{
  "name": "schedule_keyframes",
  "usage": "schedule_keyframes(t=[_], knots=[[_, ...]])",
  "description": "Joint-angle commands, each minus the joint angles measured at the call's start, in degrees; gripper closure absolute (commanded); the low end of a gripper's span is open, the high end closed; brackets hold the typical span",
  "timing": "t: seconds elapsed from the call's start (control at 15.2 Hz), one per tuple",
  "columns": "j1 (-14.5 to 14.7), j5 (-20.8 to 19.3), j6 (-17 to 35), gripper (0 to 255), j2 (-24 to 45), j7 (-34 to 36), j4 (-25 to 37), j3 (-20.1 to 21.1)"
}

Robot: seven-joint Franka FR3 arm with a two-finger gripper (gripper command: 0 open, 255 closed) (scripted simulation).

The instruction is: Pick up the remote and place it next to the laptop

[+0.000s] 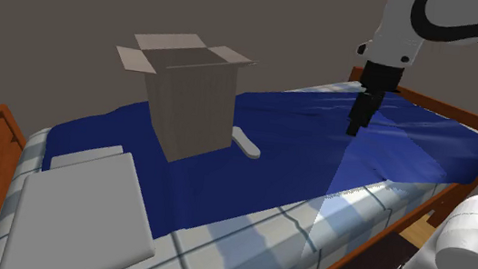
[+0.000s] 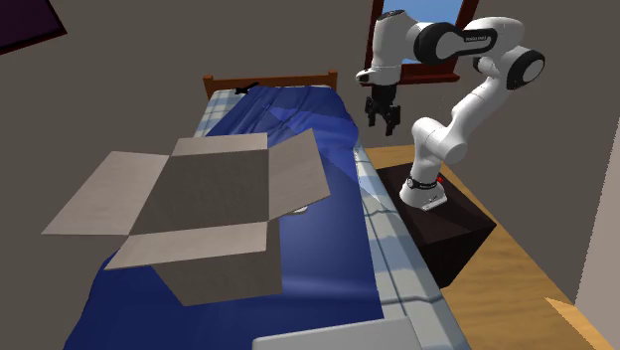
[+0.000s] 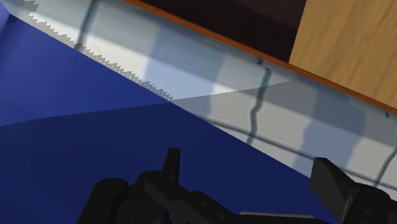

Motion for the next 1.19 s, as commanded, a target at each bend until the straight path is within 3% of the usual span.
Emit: schedule_keyframes(t=[0.0, 0.53, 1.12], knots=[[0.0, 0.0, 0.0, 0, 0.0, 0.0, 0.0, 0.0], [0.0, 0.4, 13.5, 0, 14.9, 3.0, 2.1, 2.8], [-0.3, -0.9, 24.8, 0, 33.8, 7.0, 10.5, 5.0]])
